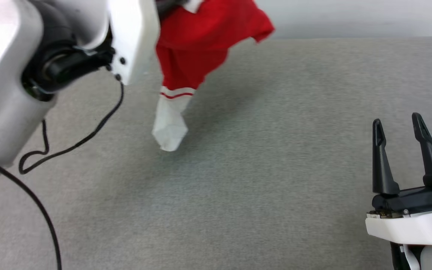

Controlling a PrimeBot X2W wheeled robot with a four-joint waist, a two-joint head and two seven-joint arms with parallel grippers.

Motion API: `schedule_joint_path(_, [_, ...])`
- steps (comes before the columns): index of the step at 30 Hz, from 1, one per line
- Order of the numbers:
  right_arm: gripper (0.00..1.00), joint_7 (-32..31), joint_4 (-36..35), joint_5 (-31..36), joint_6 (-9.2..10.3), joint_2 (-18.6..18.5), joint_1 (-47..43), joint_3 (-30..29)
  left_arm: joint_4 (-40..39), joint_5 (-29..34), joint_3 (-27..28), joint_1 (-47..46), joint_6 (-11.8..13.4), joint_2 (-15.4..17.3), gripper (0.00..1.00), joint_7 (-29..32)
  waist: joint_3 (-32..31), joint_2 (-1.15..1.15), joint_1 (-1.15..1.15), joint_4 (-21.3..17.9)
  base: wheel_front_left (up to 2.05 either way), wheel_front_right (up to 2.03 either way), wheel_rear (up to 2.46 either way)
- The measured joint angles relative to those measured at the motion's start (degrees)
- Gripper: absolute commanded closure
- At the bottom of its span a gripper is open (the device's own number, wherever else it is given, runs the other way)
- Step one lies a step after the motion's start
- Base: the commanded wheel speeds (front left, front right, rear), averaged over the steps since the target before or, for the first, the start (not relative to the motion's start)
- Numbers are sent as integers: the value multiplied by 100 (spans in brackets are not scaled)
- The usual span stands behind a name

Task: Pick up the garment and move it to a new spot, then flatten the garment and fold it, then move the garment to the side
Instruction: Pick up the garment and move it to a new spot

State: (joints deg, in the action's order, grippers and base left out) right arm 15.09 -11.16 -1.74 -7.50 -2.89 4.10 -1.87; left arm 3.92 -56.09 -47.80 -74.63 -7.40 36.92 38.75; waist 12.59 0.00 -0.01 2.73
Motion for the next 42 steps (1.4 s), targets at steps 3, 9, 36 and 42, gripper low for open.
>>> schedule_joint_path(3, [0, 0, 23, -25, 0, 0, -56, -34, -110, -58, -135, -129, 0, -169, 100, -16, -91, 0, 0, -235, 0, 0, 0])
schedule_joint_path(9, [0, -1, 73, -46, 0, -1, -80, -94, -116, -114, -612, -130, 0, -434, 100, -123, -182, 0, 0, -638, 0, 0, 0])
schedule_joint_path(36, [0, -1, 383, 21, 0, 0, 31, -215, 1144, 480, -2570, 2615, 0, -2332, 0, -1288, 288, 0, 1, -782, 0, 0, 0])
schedule_joint_path(42, [0, -1, 449, 68, 0, 0, -125, -243, 1414, 820, -2477, 2270, 0, -2490, 0, -2773, 38, 0, 0, -698, 0, 0, 0])
